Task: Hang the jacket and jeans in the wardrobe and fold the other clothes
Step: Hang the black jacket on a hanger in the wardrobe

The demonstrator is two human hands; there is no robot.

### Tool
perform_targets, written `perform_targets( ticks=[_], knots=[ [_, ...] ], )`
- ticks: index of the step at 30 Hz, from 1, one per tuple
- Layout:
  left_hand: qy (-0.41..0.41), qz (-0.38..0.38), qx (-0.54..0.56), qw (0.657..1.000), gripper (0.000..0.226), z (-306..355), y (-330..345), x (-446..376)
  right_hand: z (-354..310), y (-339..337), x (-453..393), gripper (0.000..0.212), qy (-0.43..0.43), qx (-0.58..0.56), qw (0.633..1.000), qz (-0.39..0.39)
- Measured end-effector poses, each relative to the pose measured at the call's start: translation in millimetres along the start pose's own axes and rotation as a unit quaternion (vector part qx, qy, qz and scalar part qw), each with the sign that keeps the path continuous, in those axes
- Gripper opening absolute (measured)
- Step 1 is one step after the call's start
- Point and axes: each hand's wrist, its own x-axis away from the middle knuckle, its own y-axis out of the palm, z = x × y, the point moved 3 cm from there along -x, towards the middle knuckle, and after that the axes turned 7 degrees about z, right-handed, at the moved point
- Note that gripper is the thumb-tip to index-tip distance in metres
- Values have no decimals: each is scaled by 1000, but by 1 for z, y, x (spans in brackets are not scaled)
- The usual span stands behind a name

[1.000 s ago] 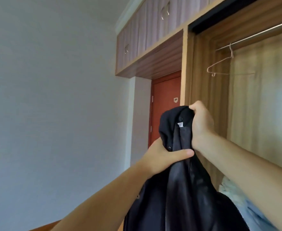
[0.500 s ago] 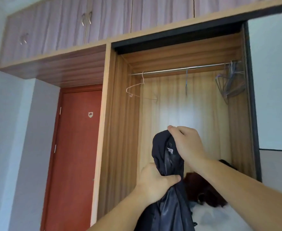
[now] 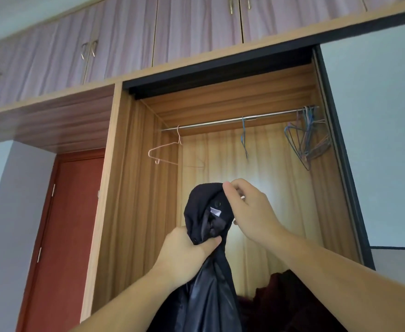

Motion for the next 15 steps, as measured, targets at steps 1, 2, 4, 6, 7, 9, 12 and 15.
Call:
perform_targets(
  ticks=[1, 2, 4, 6, 7, 9, 12, 15],
  knots=[
    [-1, 11, -6, 1000, 11, -3, 2, -9, 6, 1, -6, 30, 5, -2, 1000, -4],
    [-1, 20, -13, 1000, 13, -6, 4, -18, 13, 1, -12, 29, 8, 0, 1000, -4],
    [-2, 38, -27, 999, 18, -14, 10, -40, 29, 2, -27, 27, 8, 17, 1000, -3],
    [-1, 51, -31, 998, 20, -23, 17, -64, 48, 6, -43, 24, 10, 52, 999, -1],
    [3, 56, -29, 998, 19, -27, 20, -77, 56, 8, -51, 23, 9, 73, 997, 3],
    [18, 65, -25, 997, 17, -34, 27, -105, 72, 12, -68, 20, 5, 107, 994, 19],
    [53, 72, -11, 996, 13, -42, 34, -146, 94, 21, -94, 16, 2, 149, 988, 41],
    [90, 73, 12, 993, 20, -52, 38, -190, 111, 31, -123, 15, -12, 211, 975, 66]
  ],
)
